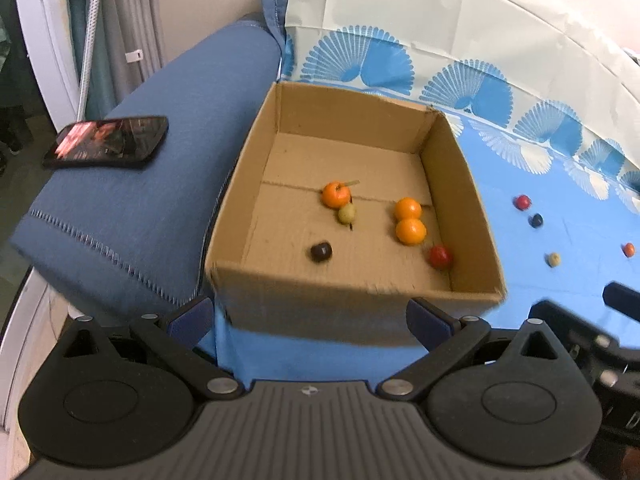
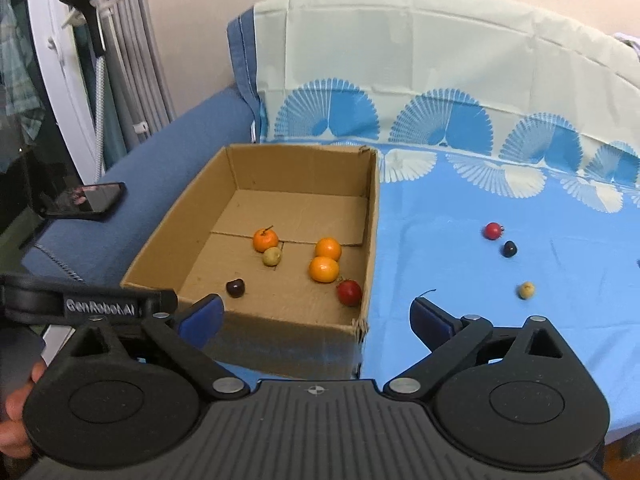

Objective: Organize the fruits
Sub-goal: 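Move both tools from the box back toward the fruits on the sheet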

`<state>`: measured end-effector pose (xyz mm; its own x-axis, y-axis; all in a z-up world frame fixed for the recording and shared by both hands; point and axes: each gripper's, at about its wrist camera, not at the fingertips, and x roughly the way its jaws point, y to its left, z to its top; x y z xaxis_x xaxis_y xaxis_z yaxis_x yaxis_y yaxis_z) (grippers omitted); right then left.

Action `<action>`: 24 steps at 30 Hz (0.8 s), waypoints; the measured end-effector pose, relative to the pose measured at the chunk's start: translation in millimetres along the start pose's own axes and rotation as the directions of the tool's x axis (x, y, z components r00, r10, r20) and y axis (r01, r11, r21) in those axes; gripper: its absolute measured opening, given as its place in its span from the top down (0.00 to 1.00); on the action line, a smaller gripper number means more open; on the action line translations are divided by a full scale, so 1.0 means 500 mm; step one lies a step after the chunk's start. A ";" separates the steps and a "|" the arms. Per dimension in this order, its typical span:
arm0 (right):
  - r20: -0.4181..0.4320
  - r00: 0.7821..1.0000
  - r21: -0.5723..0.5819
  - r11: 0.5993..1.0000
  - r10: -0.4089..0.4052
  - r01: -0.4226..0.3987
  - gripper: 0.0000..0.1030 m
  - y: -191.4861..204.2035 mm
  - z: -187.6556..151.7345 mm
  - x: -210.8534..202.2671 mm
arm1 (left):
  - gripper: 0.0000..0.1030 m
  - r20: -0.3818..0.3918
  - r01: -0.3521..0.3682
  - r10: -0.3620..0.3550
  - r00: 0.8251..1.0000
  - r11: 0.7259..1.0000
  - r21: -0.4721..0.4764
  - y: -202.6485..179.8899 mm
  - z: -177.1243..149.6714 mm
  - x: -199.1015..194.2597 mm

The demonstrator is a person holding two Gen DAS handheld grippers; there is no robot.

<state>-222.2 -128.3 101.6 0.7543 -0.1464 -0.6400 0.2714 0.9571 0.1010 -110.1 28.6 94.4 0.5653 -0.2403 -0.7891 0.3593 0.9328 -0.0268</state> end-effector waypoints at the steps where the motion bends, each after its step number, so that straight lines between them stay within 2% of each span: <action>1: 0.012 1.000 0.000 1.000 0.003 -0.003 0.04 0.001 -0.003 -0.014 | 0.00 0.000 0.004 -0.004 1.000 1.000 -0.001 -0.001 -0.008 -0.009; 12: 0.157 0.987 -0.020 1.000 0.024 -0.021 0.01 0.000 -0.030 -0.141 | 0.00 0.112 -0.002 -0.001 0.994 1.000 0.025 -0.030 -0.048 -0.120; 24: 0.195 0.981 -0.017 1.000 0.018 -0.015 0.01 0.000 -0.046 -0.180 | 0.00 0.156 -0.014 0.006 0.988 0.999 0.047 -0.045 -0.065 -0.156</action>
<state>-303.9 -109.3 141.9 0.8611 -0.1755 -0.4772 0.2503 0.9633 0.0974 -186.5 35.2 136.8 0.6762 -0.2736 -0.6840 0.3864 0.9222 0.0131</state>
